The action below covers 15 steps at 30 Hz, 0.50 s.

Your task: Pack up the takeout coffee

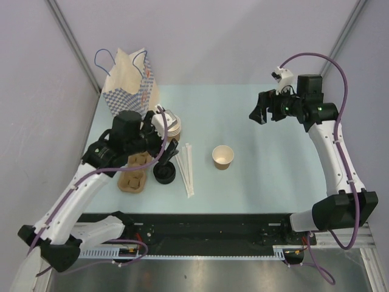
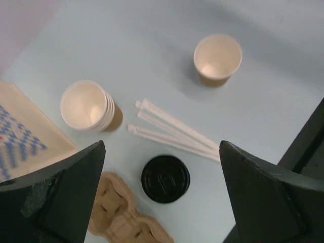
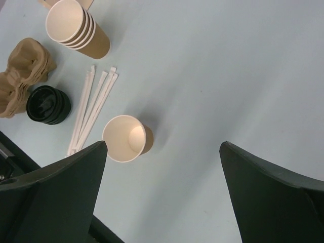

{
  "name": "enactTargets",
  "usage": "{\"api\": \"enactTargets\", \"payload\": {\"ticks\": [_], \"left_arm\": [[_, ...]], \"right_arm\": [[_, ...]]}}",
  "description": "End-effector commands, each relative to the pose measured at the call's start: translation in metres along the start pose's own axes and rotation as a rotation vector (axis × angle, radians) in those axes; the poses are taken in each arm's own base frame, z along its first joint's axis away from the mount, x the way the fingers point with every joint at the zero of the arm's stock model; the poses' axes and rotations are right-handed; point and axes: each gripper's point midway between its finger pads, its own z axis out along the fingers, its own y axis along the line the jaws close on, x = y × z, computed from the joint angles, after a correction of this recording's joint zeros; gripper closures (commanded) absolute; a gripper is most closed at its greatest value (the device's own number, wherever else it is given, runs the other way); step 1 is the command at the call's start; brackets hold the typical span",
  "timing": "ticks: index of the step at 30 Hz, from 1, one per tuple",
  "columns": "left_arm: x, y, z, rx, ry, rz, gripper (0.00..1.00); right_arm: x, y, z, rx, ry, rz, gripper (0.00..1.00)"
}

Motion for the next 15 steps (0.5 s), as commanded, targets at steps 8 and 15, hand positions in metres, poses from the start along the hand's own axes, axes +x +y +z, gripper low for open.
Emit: {"api": "enactTargets", "payload": {"ticks": [8, 15], "left_arm": [[0.152, -0.010, 0.029, 0.128, 0.403, -0.137, 0.17], [0.176, -0.017, 0.048, 0.141, 0.458, -0.250, 0.36]], "right_arm": [[0.001, 0.017, -0.003, -0.082, 0.012, -0.038, 0.00], [0.015, 0.026, -0.004, -0.120, 0.052, 0.004, 0.01]]}}
